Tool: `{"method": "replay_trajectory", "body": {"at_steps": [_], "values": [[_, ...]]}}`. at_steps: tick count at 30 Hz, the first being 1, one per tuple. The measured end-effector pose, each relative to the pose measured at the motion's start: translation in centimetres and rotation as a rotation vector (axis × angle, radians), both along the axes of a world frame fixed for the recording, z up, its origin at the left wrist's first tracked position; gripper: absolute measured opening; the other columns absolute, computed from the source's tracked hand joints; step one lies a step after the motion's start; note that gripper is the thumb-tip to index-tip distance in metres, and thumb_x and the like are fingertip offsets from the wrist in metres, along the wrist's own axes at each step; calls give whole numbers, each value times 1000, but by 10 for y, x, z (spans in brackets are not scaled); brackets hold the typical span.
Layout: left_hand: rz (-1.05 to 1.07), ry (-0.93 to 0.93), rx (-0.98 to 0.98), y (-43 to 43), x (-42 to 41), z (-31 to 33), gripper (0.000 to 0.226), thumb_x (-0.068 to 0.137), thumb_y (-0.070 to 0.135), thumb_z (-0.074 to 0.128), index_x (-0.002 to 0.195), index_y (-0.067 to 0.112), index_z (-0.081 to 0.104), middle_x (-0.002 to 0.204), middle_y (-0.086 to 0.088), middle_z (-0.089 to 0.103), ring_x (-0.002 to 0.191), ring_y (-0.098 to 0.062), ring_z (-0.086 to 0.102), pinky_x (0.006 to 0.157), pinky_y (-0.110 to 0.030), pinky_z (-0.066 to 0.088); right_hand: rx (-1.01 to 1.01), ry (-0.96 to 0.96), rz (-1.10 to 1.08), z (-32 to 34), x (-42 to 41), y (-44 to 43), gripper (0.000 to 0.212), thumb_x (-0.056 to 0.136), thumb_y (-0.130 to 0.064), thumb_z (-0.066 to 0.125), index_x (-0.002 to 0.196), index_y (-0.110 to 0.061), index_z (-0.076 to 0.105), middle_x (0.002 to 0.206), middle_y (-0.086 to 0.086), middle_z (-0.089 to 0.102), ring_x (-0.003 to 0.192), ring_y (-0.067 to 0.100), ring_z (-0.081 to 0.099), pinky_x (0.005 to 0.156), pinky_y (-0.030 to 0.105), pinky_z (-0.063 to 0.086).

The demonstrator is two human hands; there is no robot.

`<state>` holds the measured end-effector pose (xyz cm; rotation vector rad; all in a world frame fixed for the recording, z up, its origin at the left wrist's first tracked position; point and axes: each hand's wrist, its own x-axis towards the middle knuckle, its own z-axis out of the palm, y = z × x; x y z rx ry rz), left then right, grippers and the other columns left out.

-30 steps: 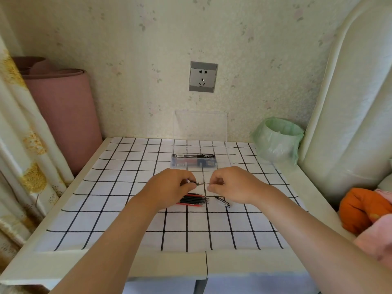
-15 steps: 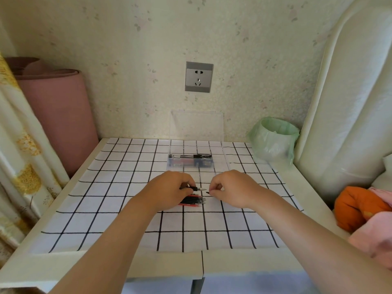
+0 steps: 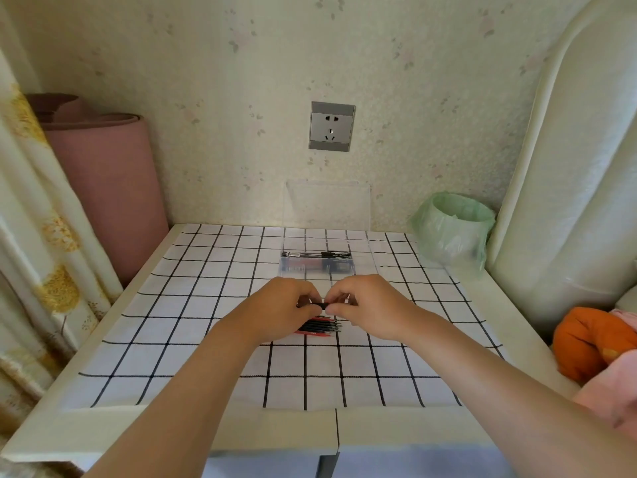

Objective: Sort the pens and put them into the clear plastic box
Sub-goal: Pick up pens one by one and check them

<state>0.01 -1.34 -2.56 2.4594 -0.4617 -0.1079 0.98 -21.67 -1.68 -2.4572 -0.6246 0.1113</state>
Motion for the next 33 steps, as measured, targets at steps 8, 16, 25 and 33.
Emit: {"method": "replay_trajectory", "body": {"at_steps": [8, 16, 25, 33], "values": [[21, 37, -40, 6, 3, 3, 13, 95, 25, 59, 98, 27, 72, 75, 6, 64, 59, -4, 52, 58, -18, 41, -20, -37, -59, 0, 4, 2, 16, 90, -35, 68, 103, -30, 76, 79, -21, 64, 66, -11, 54, 61, 13, 38], [13, -28, -77, 13, 5, 6, 14, 91, 19, 68, 101, 24, 77, 87, 10, 71, 78, -3, 62, 75, -20, 51, 34, -9, -30, -6, 5, 14, 18, 95, -27, 62, 101, -21, 77, 77, -8, 69, 66, 1, 57, 65, 19, 45], [130, -254, -77, 11, 12, 5, 24, 89, 17, 70, 112, 22, 72, 102, 6, 66, 97, -9, 57, 85, -18, 43, 49, -53, -82, -1, 25, 24, 17, 96, -31, 59, 97, -26, 75, 88, -6, 66, 82, 14, 58, 76, 33, 48], [275, -452, 28, 16, 16, -9, 52, 88, 18, 69, 137, 23, 51, 143, 2, 41, 135, -17, 29, 111, -34, 36, 112, -194, -355, 1, 73, 16, 15, 95, -30, 61, 105, -27, 72, 101, -10, 70, 92, 11, 62, 77, 28, 46]]}}
